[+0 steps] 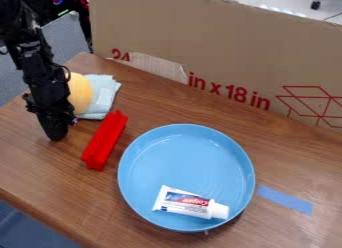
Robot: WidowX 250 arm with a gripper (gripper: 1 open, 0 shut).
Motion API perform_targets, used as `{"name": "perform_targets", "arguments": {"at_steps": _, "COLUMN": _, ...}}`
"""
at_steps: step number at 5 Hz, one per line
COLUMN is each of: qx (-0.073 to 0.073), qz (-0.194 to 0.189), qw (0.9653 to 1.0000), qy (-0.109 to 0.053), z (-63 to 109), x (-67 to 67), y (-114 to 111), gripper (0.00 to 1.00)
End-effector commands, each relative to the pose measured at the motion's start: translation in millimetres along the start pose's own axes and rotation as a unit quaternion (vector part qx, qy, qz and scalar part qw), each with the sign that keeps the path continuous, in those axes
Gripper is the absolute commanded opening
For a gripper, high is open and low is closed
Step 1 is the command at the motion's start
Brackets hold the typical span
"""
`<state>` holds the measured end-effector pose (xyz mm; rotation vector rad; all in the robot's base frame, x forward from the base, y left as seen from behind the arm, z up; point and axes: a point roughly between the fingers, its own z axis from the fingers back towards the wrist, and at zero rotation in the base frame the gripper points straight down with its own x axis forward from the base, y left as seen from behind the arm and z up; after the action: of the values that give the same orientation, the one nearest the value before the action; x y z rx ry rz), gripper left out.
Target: Move the cloth to the right side of the table
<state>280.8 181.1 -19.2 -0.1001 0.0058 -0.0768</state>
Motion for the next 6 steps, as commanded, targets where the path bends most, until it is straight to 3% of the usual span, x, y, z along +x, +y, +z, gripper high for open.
{"name": "perform_targets", "arguments": {"at_steps": 1, "qx": 0.012, "qz": -0.006, "qw": 0.9999, "qy": -0.007, "z": -1.6, "x": 7.3, "y": -8, "gripper": 0.00}}
{"name": "perform_targets", "arguments": {"at_steps": 2, "qx": 0.018, "qz": -0.009, "qw": 0.9998, "qy": -0.008, "z": 2.8, "x": 10.9, "y": -11, "gripper": 0.00}}
{"name": "perform_targets", "arguments": {"at_steps": 3, "qx": 0.016, "qz": -0.004, "qw": 0.9998, "qy": -0.011, "z": -1.2, "x": 5.6, "y": -16, "gripper": 0.00}}
{"name": "perform_targets", "arguments": {"at_steps": 4, "qx": 0.012, "qz": -0.005, "qw": 0.9999, "qy": -0.010, "z": 0.4, "x": 7.2, "y": -19, "gripper": 1.00}}
{"name": "perform_targets", "arguments": {"at_steps": 6, "qx": 0.015, "qz": -0.005, "qw": 0.9999, "qy": -0.005, "z": -8.8, "x": 10.4, "y": -19, "gripper": 1.00}}
